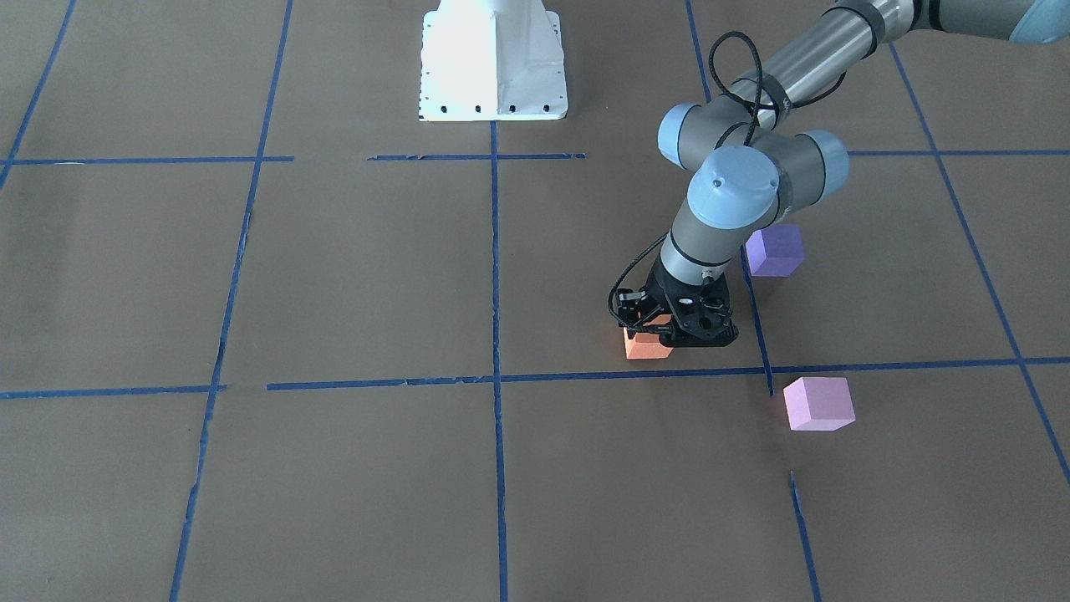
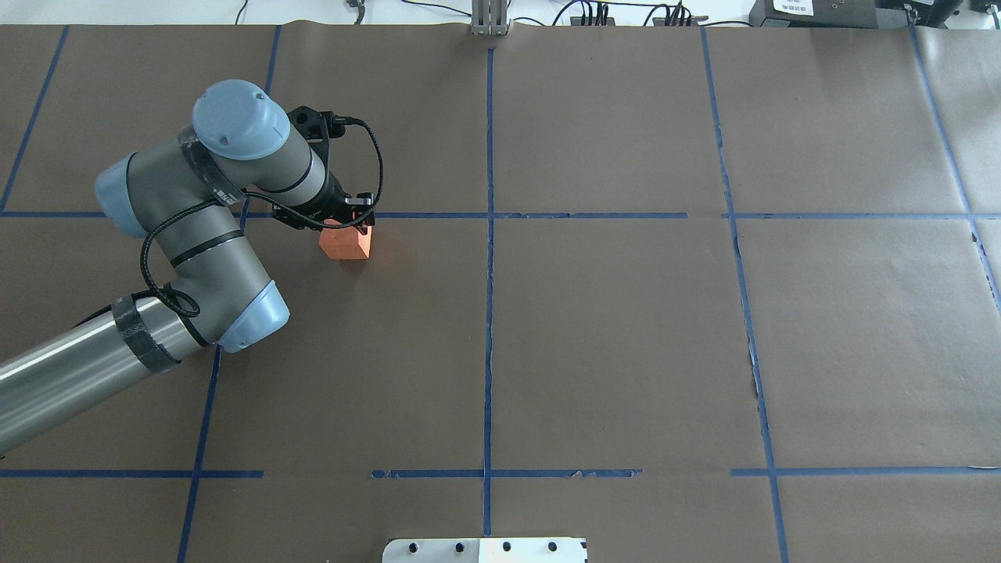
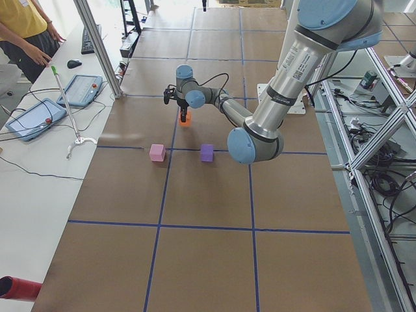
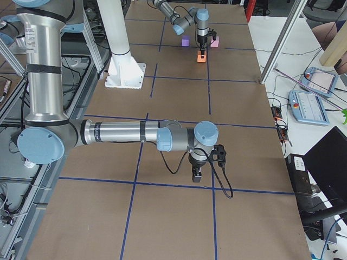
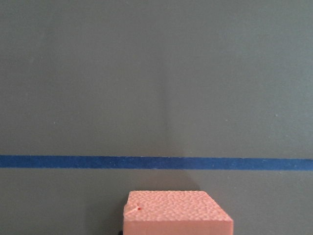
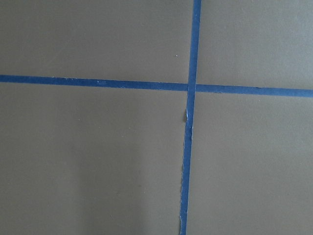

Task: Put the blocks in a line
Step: 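Carry the orange cube toward the gap between pink and purple cubes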

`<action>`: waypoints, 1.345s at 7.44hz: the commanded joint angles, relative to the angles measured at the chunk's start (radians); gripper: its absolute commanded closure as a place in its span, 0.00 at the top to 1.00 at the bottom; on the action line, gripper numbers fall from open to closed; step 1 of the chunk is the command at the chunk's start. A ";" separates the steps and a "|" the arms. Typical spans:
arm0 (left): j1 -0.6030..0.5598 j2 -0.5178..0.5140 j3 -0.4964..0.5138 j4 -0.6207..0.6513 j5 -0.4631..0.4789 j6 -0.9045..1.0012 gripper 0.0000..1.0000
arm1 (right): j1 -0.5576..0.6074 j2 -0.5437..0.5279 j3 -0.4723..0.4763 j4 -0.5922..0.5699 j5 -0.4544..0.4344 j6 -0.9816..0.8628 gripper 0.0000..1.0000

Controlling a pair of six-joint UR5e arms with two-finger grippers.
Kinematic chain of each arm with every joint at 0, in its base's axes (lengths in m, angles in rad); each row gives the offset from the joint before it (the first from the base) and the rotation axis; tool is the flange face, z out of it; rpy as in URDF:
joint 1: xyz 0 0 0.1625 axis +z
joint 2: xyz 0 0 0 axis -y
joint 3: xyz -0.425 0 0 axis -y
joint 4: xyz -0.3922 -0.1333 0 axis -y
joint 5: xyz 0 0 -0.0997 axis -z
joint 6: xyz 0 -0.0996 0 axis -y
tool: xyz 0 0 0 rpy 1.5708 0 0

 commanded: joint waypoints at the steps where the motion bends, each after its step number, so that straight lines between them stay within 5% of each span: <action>1: -0.034 0.026 -0.113 0.095 -0.006 0.028 0.30 | 0.000 0.000 0.000 -0.001 0.000 0.000 1.00; 3: -0.087 0.031 -0.176 0.182 -0.007 0.136 0.31 | 0.000 0.000 0.000 0.000 0.000 0.000 1.00; 6: -0.172 0.201 -0.250 0.171 -0.012 0.339 0.32 | 0.000 0.000 0.000 0.000 0.000 0.000 1.00; 8: -0.210 0.320 -0.245 0.101 -0.087 0.343 0.32 | 0.000 0.000 0.000 -0.001 0.000 0.000 1.00; 10: -0.204 0.327 -0.206 0.073 -0.128 0.329 0.32 | 0.000 0.000 0.000 0.000 0.000 0.000 1.00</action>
